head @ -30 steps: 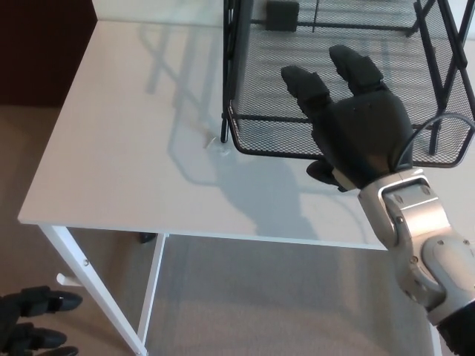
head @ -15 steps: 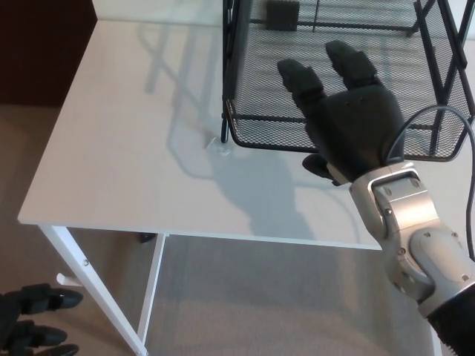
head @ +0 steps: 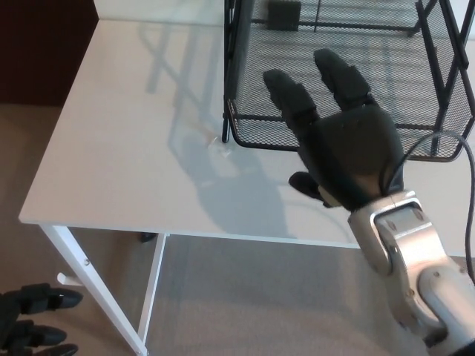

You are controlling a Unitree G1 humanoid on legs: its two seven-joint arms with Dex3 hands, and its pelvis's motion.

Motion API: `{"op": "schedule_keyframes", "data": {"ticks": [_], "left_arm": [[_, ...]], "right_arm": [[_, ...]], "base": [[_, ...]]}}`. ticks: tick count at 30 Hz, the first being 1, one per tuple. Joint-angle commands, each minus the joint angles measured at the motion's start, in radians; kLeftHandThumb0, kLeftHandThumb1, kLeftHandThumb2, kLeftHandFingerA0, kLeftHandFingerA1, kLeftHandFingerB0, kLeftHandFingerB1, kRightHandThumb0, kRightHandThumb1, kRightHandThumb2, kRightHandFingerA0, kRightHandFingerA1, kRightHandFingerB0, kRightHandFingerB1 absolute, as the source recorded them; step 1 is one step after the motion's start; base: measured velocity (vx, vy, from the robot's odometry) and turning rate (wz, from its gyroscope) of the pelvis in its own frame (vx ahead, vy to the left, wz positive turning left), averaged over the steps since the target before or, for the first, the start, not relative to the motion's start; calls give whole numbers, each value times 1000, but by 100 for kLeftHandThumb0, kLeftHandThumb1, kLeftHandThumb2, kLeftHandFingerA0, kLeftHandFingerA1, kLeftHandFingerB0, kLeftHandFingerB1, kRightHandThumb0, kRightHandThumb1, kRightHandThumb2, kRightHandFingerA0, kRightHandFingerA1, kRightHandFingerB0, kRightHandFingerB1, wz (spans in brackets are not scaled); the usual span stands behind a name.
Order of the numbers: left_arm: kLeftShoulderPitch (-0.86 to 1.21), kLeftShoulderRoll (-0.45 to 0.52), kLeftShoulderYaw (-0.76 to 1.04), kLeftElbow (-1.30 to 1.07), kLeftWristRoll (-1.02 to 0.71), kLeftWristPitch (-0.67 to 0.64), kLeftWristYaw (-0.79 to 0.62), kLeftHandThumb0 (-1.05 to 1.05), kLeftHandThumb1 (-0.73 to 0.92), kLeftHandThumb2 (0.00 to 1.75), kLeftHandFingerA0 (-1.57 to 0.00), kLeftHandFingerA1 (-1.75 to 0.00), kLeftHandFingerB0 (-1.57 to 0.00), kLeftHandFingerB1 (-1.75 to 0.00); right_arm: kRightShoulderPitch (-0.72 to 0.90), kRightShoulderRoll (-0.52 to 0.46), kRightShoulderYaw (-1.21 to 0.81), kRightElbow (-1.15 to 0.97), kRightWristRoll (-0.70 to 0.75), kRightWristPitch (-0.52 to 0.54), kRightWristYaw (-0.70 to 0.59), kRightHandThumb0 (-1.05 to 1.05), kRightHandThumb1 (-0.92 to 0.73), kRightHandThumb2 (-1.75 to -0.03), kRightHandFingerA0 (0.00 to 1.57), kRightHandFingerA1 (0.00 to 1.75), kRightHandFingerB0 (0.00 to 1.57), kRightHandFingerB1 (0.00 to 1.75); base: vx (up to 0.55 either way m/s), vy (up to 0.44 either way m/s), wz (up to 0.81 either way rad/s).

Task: The robot walk towards a table in front and then pushes a layer of a file tray back to its original position using its right hand

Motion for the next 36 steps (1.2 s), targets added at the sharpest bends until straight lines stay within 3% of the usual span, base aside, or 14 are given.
{"op": "schedule_keyframes", "data": {"ticks": [1, 9, 14, 19, 22, 26, 28, 34, 35, 36], "left_arm": [[-5, 22, 4, 6, 5, 7, -9, -45, 39, 65, -55, -46, -44, -42], [-14, 23, -6, 21, 24, -7, 1, -46, 38, 65, -57, -46, -45, -43], [-28, 23, -4, 30, 21, -2, -5, -46, 39, 65, -54, -46, -44, -42], [-10, 21, -16, 36, 30, -26, -5, -46, 40, 66, -56, -46, -44, -43], [15, 23, -23, 37, 38, -30, 0, -48, 39, 66, -56, -47, -45, -43], [33, 17, -29, 42, 41, -28, 7, -47, 39, 66, -56, -47, -45, -43], [50, 13, -29, 33, 42, -19, 16, -46, 39, 65, -56, -46, -45, -43], [81, 11, -26, 28, 36, -19, 14, -47, 39, 66, -56, -46, -44, -43], [91, 9, -35, 30, 49, -27, 24, -49, 39, 67, -56, -47, -43, -43], [95, 4, -38, 30, 52, -25, 27, -48, 39, 66, -56, -46, -44, -43]], "right_arm": [[69, -33, 0, -120, 21, -47, 0, -69, -43, -79, 0, 8, 2, 16], [244, -94, -17, -390, 5, -74, 51, -78, -48, -80, 0, 0, 0, 5], [416, -155, -93, -594, 61, -168, -40, -76, -47, -79, 0, 0, 7, 13], [708, -235, -251, -718, 229, -321, -148, -78, -50, -80, 0, 0, 3, 6], [876, -268, -340, -694, 301, -433, -245, -76, -48, -78, 0, 0, 3, 7], [1028, -280, -445, -605, 439, -545, -268, -77, -49, -79, 0, 0, 2, 4], [1069, -265, -467, -528, 533, -581, -246, -74, -48, -78, 0, 1, 2, 6], [1086, -237, -483, -405, 592, -652, -243, -67, -44, -77, 0, 6, 5, 14], [1043, -215, -472, -216, 615, -674, -257, -52, -59, -58, 2, 32, 10, 27], [1009, -201, -467, -96, 648, -677, -239, -52, -42, -83, 0, 30, 5, 34]], "base": [[0, 0, 0], [0, 0, 0], [0, 0, 0], [0, 0, 0], [0, 0, 0], [0, 0, 0], [0, 0, 0], [0, 0, 0], [0, 0, 0], [0, 0, 0]]}}
